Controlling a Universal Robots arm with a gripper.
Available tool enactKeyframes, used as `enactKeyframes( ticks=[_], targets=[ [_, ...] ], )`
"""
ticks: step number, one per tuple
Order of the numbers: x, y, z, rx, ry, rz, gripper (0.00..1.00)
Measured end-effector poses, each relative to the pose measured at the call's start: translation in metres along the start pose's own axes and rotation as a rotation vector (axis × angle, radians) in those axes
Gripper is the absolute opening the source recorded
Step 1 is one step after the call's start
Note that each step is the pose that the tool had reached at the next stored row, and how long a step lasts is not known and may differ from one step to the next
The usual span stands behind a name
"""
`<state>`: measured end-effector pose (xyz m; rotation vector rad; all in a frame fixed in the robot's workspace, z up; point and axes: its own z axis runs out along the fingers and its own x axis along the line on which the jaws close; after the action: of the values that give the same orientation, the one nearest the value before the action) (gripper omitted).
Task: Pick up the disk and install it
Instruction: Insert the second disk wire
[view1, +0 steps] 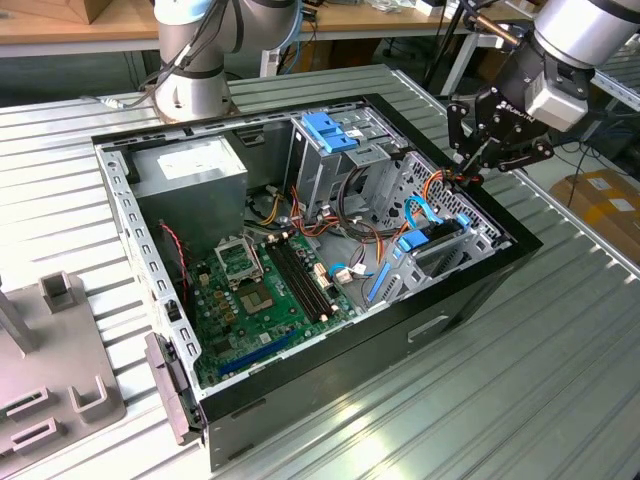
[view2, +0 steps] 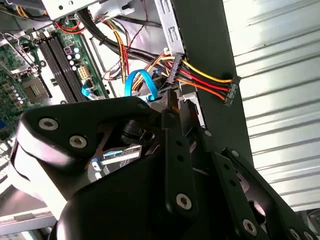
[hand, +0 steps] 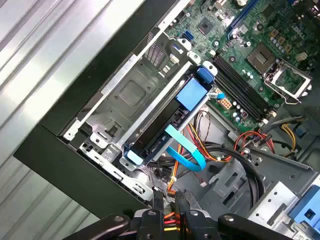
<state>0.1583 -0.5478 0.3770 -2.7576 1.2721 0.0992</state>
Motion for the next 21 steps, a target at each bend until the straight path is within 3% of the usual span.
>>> enactKeyframes(
  ticks=[2, 5, 7, 9, 13, 15, 17, 18, 19, 20, 21],
  targets=[
    [0.0, 0.0, 0.0, -0.0006, -0.0005, -0.006, 0.24],
    [0.0, 0.0, 0.0, -0.0109, -0.007, -0.106, 0.24],
    [0.0, 0.0, -0.0001, -0.0145, -0.0093, -0.14, 0.24],
    [0.0, 0.0, 0.0, -0.0236, -0.0153, -0.229, 0.24],
    [-0.0001, 0.0002, 0.0001, -0.0251, -0.016, -0.25, 0.24],
    [-0.0003, 0.0003, 0.0, -0.0168, -0.0068, -0.251, 0.24],
    [-0.0004, 0.0004, 0.0, 0.0049, 0.017, -0.255, 0.24],
    [-0.0005, 0.0006, 0.0, 0.0231, 0.0371, -0.258, 0.24],
    [-0.0007, 0.0007, -0.0009, 0.0362, 0.0557, -0.261, 0.24],
    [-0.0008, 0.0004, -0.0025, 0.0339, 0.064, -0.262, 0.24],
    [-0.001, 0.0003, -0.0042, 0.0272, 0.0703, -0.262, 0.24]
  ],
)
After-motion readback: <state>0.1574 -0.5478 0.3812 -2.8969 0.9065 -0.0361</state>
